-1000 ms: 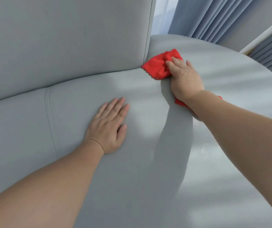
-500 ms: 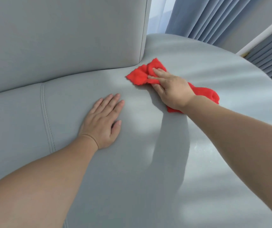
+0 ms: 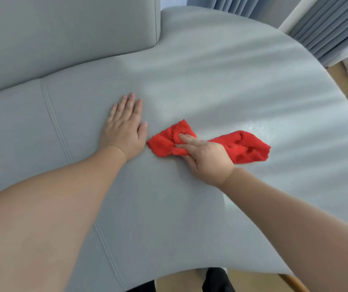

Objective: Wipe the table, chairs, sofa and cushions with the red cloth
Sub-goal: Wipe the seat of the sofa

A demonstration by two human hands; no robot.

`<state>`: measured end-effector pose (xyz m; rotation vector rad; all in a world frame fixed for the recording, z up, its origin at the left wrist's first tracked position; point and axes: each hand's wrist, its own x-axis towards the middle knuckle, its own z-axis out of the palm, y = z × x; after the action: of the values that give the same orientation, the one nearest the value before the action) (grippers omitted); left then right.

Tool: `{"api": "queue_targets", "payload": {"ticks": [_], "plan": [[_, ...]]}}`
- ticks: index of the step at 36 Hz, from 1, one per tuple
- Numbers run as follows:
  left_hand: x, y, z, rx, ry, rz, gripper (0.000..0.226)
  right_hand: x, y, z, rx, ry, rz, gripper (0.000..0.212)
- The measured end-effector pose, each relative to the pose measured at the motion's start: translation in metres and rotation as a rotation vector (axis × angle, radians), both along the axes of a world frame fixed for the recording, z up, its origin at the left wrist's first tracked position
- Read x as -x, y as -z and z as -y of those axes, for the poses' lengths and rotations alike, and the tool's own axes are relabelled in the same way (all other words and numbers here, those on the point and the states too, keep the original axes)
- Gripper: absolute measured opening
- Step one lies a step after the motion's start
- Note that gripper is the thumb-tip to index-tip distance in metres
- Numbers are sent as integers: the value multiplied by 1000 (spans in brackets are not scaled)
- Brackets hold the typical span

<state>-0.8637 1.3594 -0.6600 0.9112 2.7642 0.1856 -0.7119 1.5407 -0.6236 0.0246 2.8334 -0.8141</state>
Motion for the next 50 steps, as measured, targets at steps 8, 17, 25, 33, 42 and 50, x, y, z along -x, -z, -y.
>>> {"api": "queue_targets", "payload": {"ticks": [8,17,25,33,42,50], "plan": [[-80,-10,23,61,13,85,68,-119,-7,64,-15,-10,-10,38],[-128,-15,39,78,-23,85,68,-162,6,56,-309,-360,-67,47],[-157,-13,45,57,-71,65,68,-181,13,-28,-346,-242,-164,48],[-204,-17,80,91,-92,83,67,-220,14,-71,-320,403,-15,49],[-218,-26,118,51,-80,102,73,-222,13,-20,-298,767,50,44],[-209,-32,171,0,-33,127,72,-217,9,153,-178,679,-17,44]]}}
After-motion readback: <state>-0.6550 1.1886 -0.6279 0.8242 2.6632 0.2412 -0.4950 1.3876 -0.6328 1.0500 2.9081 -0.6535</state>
